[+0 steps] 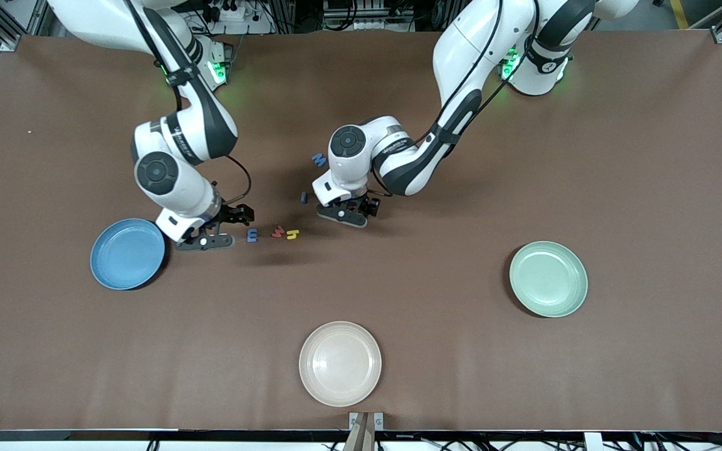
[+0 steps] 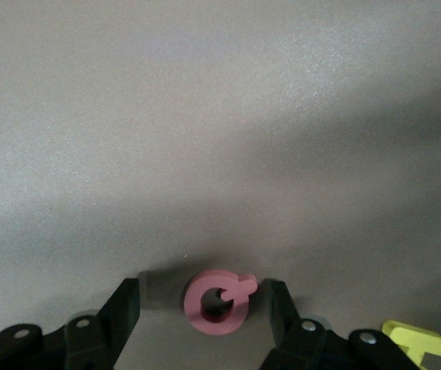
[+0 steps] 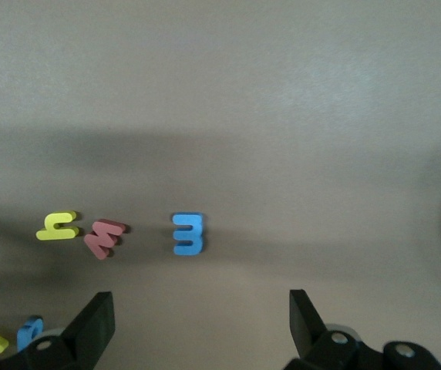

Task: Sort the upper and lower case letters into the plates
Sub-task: 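Drop the pink Q on the green plate while the right gripper grasps the m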

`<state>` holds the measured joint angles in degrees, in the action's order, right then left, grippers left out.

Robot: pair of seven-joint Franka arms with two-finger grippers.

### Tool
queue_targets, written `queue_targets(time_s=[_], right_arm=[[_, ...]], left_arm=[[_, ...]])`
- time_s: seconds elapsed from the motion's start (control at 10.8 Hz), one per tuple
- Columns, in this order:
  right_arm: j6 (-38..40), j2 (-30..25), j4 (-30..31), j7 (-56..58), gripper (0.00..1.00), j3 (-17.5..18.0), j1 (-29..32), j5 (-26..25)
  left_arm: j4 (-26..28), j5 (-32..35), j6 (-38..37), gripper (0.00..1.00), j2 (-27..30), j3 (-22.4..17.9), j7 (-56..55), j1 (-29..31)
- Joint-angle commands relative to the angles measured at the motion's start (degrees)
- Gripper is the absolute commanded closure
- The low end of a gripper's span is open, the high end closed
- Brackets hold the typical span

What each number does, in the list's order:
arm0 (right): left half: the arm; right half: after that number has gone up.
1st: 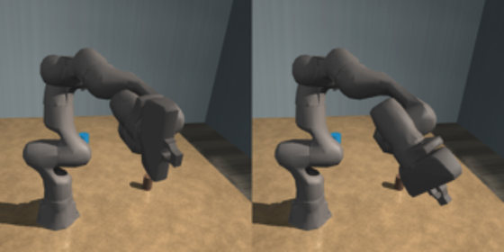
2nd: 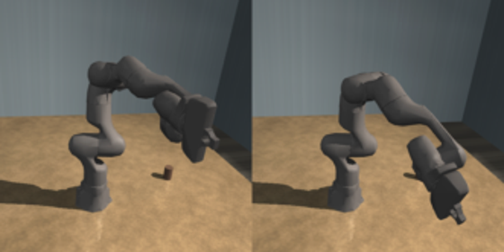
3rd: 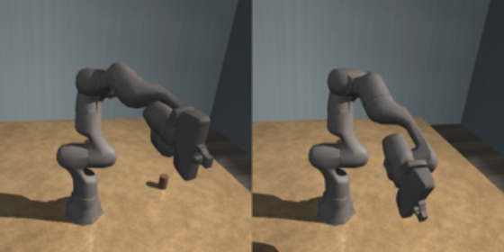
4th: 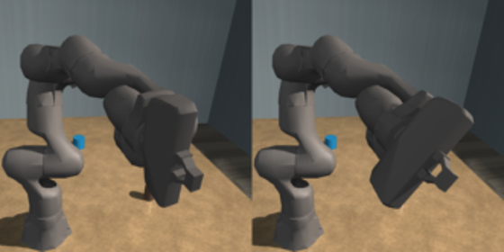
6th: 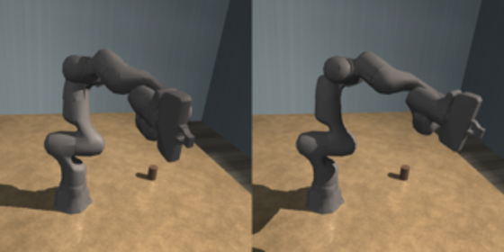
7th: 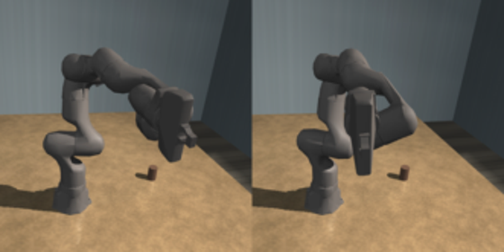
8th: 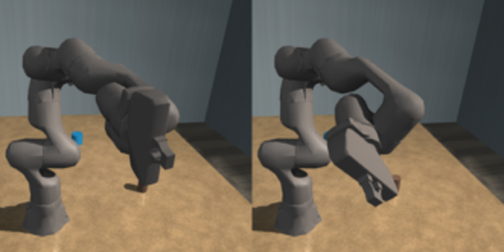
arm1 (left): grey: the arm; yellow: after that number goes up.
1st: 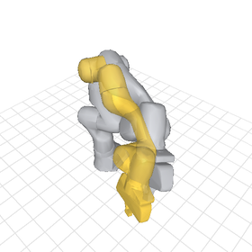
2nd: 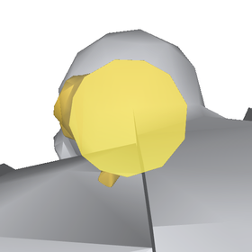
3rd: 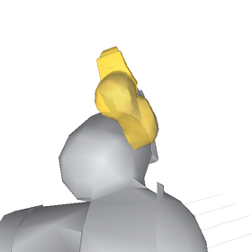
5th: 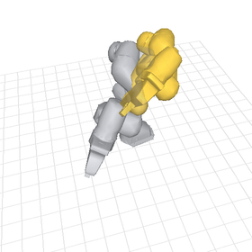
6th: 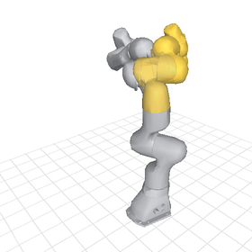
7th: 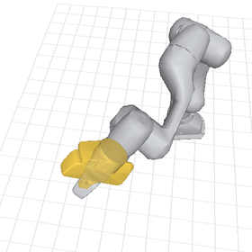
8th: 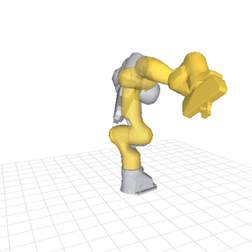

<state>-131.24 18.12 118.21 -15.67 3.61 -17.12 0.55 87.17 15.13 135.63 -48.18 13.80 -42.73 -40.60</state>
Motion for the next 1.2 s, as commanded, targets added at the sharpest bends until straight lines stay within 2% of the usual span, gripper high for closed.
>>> queue_targets(time_s=[0.0, 0.09, 0.18, 0.28, 0.46, 0.65, 0.83, 1.11], right_arm=[[-4.2, 2.4, 0.3, -2.5, 0.00, -0.2, -1.9, -0.2], [-5.9, 3.3, 0.7, -3.2, 0.00, -0.2, -2.2, -0.2], [-7.3, 3.7, 1.1, -3.2, 0.00, -0.2, -2.3, -0.2], [-8.4, 3.9, 1.7, -3.2, 0.00, -0.2, -2.3, -0.3], [-12.0, 5.5, 2.4, -3.2, 0.00, -0.2, -2.7, -0.4], [-13.3, 6.5, 2.8, -3.2, 0.00, -0.4, -3.3, -0.5], [-16.8, 6.6, 5.4, -3.1, 0.00, -0.5, -2.8, -1.6], [-20.2, 6.9, 7.8, -2.8, 0.00, -0.6, -2.2, -2.6]], left_arm=[[-1.1, 1.8, 0.3, 0.44, -1.1, -0.6, -1.9, -0.7], [-1.2, 1.8, 0.3, 0.60, -1.2, -0.6, -1.9, -0.7], [-1.2, 1.8, 0.3, 0.86, -1.1, -0.7, -1.9, -0.6], [-1.2, 2.1, 0.3, 1.00, -1.0, -0.7, -1.9, -0.4], [-1.0, 2.3, -0.1, 1.00, 1.3, -1.1, -2.4, 1.6], [-0.4, 2.4, -3.5, 1.00, 6.0, -1.1, -2.2, 7.0], [-0.2, 2.4, -8.3, 1.00, 11.1, -0.7, 0.2, 14.4], [-0.1, 2.4, -14.8, 1.00, 15.0, -0.4, 10.9, 25.7]])
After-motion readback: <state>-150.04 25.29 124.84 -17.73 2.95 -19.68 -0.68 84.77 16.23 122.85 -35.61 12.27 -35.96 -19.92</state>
